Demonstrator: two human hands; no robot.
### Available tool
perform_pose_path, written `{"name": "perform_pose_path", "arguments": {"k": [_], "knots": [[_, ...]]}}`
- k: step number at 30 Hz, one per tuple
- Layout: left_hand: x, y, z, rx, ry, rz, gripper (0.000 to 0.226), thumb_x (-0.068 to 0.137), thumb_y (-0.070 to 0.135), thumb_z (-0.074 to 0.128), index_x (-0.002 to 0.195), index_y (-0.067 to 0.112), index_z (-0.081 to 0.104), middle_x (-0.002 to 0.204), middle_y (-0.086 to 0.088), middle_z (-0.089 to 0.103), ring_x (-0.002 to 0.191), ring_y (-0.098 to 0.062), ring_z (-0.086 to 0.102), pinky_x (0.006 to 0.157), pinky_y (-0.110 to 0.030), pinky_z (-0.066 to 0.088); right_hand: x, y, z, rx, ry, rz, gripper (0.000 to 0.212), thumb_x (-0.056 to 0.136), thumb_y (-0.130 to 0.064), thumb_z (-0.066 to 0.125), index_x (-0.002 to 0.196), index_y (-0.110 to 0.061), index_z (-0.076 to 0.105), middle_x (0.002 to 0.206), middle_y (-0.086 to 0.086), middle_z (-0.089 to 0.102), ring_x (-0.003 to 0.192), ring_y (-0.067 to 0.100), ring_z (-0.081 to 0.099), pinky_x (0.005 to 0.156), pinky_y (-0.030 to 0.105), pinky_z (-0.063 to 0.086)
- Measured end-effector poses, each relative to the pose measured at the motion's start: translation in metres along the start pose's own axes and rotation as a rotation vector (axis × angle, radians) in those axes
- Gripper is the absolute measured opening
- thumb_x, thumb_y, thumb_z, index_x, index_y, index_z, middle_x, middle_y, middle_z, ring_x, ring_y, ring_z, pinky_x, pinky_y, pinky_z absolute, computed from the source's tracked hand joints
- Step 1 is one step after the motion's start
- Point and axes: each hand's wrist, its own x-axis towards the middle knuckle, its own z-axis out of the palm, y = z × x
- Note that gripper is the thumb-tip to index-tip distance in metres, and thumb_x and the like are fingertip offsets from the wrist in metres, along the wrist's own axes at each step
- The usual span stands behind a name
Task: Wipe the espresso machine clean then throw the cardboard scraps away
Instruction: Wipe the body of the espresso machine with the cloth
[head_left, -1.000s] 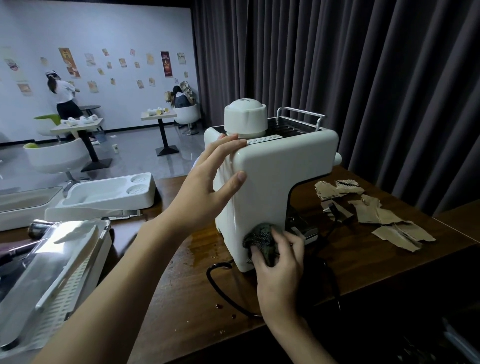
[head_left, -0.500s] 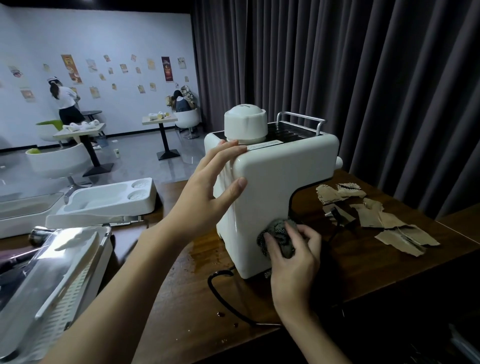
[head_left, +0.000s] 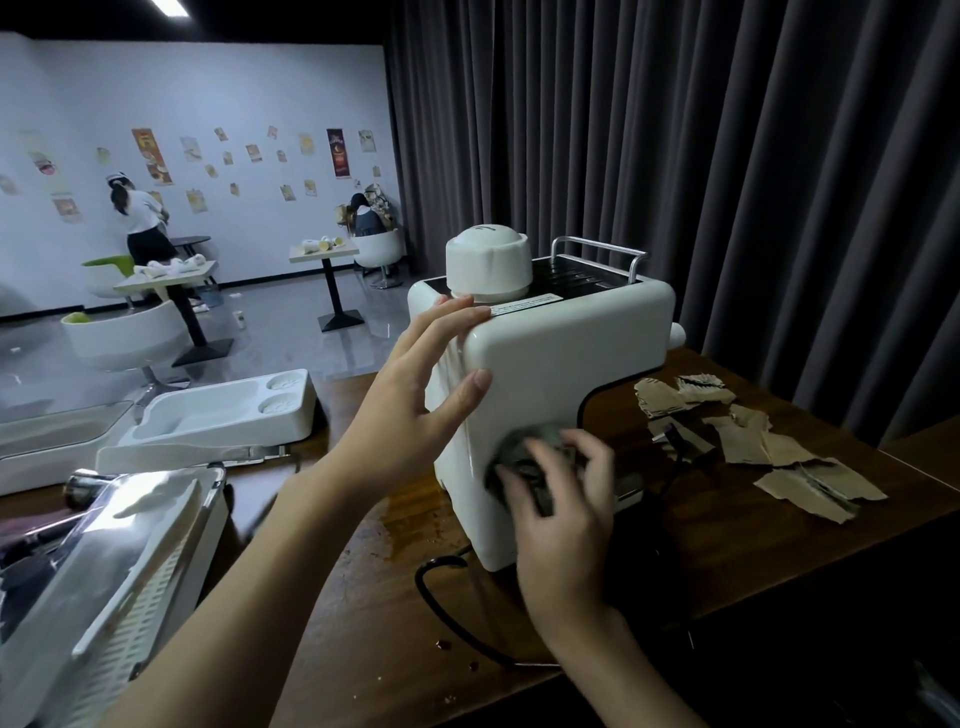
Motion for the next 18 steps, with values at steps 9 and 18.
{"name": "perform_pose_path", "arguments": {"k": [9,18], "knots": [[0.000,0.001,0.000,0.005,-0.007,-0.013,0.046,0.097,0.048,0.052,0.141,0.047,0.041,0.152,0.027,0.032,0.149,-0.003,0.023,0.120,-0.050,0.030,0.044,-0.001,-0.005,0.035,0.170,0.098,0.037,0.084,-0.015,0.072,0.117,0.000,0.067,0.126,0.018,0.052,0.121,0.024,0.051,0.105,0.007,0.032],[0.000,0.002,-0.001,-0.011,0.002,-0.005,0.047,0.096,0.049,0.053,0.141,0.042,0.045,0.151,0.027,0.035,0.148,-0.003,0.026,0.119,-0.049,0.031,0.063,0.002,0.000,0.021,0.113,-0.115,0.041,0.086,-0.014,0.071,0.123,0.001,0.063,0.133,0.024,0.049,0.128,0.023,0.042,0.112,0.018,0.032]]}}
